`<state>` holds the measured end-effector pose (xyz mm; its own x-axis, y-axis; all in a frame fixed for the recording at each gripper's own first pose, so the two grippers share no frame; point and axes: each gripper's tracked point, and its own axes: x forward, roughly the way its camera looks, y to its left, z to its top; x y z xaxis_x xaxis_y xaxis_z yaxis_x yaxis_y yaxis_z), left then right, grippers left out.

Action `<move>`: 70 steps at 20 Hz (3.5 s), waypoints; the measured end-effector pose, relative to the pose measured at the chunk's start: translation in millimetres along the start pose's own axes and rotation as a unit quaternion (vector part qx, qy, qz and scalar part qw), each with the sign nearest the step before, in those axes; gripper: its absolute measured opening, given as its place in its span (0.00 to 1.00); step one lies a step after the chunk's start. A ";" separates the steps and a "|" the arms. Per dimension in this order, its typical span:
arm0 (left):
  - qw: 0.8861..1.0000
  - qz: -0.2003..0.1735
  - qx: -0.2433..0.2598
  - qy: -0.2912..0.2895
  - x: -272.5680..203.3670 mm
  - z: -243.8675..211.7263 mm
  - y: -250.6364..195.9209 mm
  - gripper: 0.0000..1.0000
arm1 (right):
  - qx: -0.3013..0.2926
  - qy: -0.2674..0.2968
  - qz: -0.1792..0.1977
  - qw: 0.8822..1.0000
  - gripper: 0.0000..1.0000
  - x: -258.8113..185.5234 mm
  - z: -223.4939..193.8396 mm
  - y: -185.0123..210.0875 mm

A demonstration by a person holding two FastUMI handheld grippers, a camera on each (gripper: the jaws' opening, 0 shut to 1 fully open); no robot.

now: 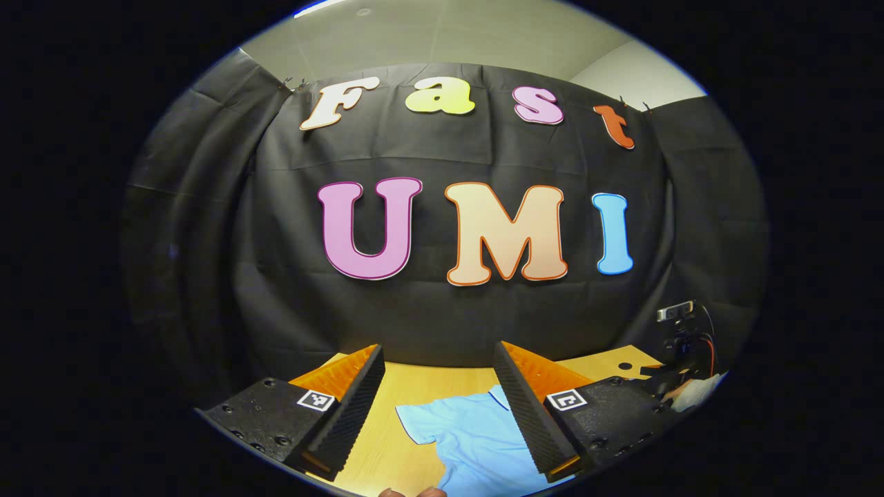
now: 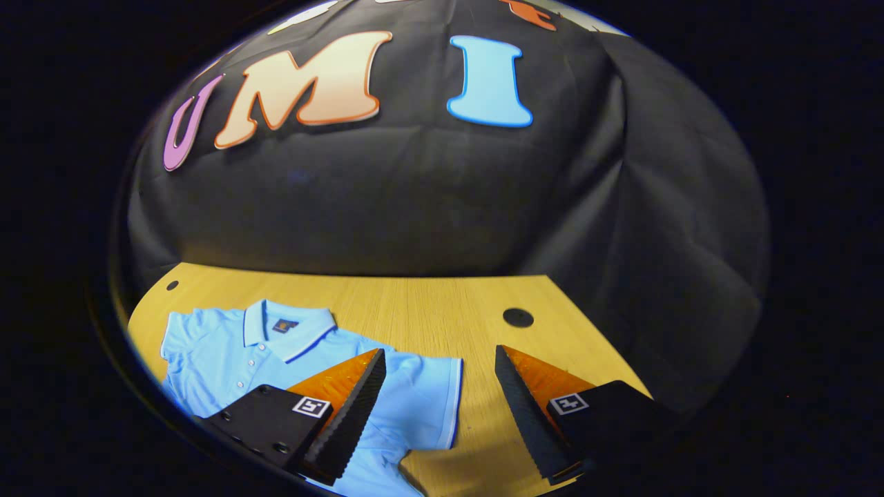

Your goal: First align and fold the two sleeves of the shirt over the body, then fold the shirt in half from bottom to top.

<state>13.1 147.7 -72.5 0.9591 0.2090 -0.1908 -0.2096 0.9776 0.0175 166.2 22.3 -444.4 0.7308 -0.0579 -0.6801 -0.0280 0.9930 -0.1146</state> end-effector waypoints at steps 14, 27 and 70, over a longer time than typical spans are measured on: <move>1.000 -0.004 -0.010 0.019 7.7 -17.1 9.1 0.95 | 0.049 0.136 0.013 0.989 0.97 42.0 -74.4 3.5; 0.999 -0.009 -0.017 0.041 16.1 -38.7 9.9 0.96 | 0.094 0.096 0.080 0.988 0.02 28.0 -36.9 44.2; 0.944 0.054 -0.032 0.324 166.3 -360.8 54.1 0.98 | 0.052 0.070 0.114 0.990 0.97 -165.1 -80.3 88.7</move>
<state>92.6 227.0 -457.4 0.6187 0.2288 -0.7516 -0.3309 0.9436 0.0150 -11.7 111.6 -400.5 0.6124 0.1623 -0.7737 -0.1053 0.9867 0.1237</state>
